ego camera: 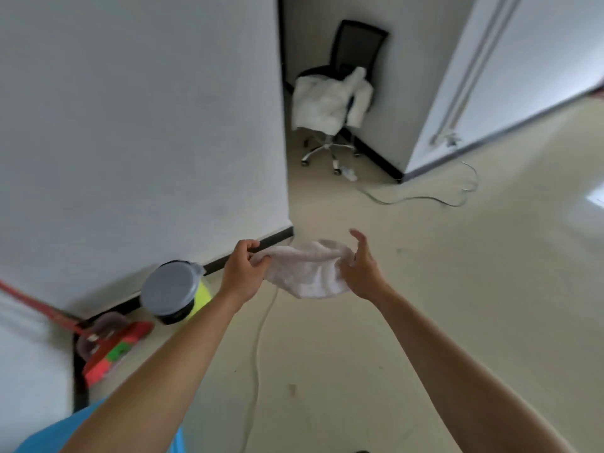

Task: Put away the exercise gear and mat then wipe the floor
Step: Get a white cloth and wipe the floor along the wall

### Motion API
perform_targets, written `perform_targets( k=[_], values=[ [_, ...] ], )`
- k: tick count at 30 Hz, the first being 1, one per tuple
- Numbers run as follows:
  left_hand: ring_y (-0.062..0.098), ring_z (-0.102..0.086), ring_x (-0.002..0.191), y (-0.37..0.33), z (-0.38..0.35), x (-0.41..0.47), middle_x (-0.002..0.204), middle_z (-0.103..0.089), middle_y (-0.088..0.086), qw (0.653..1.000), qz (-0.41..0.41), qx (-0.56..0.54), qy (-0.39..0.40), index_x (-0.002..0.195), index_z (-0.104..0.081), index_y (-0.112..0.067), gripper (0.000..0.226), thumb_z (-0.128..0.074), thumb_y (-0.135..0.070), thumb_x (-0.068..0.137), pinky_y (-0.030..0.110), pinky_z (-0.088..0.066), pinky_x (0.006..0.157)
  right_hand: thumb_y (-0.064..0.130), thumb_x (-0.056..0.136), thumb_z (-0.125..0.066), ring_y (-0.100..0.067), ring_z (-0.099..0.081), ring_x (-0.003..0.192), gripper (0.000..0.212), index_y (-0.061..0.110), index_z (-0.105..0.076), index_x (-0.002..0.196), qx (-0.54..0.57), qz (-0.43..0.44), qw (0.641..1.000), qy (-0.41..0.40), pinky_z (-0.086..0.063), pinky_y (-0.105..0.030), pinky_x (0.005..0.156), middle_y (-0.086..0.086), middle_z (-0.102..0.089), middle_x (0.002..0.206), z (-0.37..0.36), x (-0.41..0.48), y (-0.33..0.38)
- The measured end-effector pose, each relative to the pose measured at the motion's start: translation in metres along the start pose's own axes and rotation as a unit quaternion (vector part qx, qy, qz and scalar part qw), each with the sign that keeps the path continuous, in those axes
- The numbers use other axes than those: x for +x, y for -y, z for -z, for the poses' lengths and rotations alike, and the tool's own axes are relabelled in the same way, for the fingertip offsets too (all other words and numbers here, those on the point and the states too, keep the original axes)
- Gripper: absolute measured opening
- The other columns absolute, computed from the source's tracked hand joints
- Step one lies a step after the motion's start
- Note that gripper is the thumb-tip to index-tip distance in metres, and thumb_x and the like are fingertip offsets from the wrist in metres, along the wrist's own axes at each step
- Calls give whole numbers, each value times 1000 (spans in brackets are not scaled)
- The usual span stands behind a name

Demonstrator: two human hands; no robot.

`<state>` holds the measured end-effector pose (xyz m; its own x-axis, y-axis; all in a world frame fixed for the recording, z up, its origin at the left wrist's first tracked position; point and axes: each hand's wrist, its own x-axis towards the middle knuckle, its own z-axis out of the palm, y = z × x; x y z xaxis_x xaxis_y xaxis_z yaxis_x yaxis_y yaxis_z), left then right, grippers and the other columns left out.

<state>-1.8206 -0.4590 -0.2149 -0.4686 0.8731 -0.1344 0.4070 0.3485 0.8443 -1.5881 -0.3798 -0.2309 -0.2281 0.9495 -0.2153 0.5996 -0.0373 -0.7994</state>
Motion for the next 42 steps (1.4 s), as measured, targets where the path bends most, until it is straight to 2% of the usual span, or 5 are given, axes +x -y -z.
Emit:
perform_targets(
  k=[4,9,21,32,42],
  values=[
    [23,-64,95,-79,-115,2,109,-63,5,998,-37,15,52,122,-54,-14,40,-69,-22,86,39,-57,82,-5,85,-43,-21,-62,102,63,29,-58,137,-51,1,999,-2,-46,-24,88,3,-58,101,106,-3,-74],
    [18,-60,97,-164,-239,9,107,-64,0,984,-132,55,105,116,-61,-12,31,-69,-17,87,28,-49,85,32,79,-79,-19,-55,93,57,23,-61,132,-104,-41,991,-73,-44,-26,85,2,-51,105,213,2,-150],
    [24,-63,100,-329,-551,122,110,-67,11,912,-302,125,248,111,-68,-8,23,-63,-17,91,30,-50,88,32,92,-55,-30,-55,100,24,19,-75,94,-345,-154,888,-261,-37,-37,85,-6,-59,109,453,127,-312],
    [29,-66,82,-557,-824,195,88,-73,7,831,-405,139,355,96,-68,-15,22,-53,-30,98,38,-53,71,15,91,-43,-30,-63,113,49,33,-56,134,-22,-323,861,-393,-48,-33,86,-10,-68,124,714,235,-400],
    [33,-61,78,-691,-1084,258,80,-66,8,817,-399,204,362,84,-59,-13,34,-47,-42,99,40,-48,66,20,91,-44,-29,-63,105,32,24,-67,113,88,-316,856,-400,-47,-33,86,-9,-70,113,928,377,-559]
  ],
)
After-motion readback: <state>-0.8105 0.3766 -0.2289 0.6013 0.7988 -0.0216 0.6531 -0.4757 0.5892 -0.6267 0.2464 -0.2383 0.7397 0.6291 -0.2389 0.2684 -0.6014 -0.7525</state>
